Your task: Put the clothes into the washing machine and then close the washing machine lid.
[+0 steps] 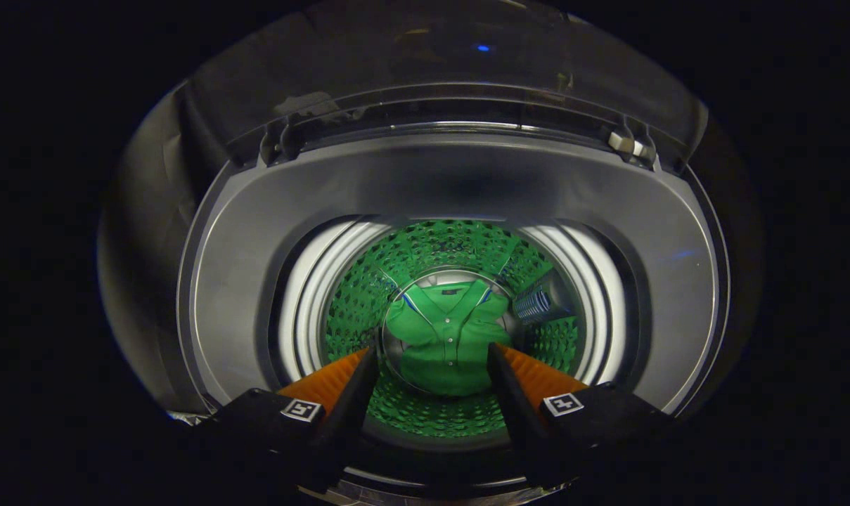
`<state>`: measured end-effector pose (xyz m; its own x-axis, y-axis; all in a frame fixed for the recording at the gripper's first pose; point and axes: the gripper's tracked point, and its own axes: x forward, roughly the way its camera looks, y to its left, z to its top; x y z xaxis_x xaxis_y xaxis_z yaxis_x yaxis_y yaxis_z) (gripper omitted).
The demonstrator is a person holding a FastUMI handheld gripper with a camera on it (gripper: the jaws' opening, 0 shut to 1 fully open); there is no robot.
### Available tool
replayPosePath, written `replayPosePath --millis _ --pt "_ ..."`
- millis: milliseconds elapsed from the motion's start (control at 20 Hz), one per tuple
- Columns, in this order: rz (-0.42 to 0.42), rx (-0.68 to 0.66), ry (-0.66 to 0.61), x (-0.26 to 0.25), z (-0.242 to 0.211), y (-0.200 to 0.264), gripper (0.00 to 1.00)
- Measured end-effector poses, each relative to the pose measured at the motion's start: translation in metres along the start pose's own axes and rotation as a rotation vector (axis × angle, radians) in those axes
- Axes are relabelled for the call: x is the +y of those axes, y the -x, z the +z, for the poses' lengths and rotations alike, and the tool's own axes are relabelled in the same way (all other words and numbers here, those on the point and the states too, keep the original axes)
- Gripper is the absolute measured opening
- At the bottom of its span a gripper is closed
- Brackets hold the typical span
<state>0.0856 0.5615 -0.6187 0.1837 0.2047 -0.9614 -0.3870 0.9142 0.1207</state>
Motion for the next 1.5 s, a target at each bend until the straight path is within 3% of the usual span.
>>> replayPosePath --millis 450,800,1200,1500 --pt "0.035 -0.115 -0.005 0.011 0.011 0.032 0.99" --pt "0.066 -0.328 0.022 0.022 0.039 0.105 0.99" --pt "0.11 -0.659 0.048 0.031 0.161 0.259 0.98" --pt "0.031 -0.823 0.061 -0.006 0.275 0.314 0.98"
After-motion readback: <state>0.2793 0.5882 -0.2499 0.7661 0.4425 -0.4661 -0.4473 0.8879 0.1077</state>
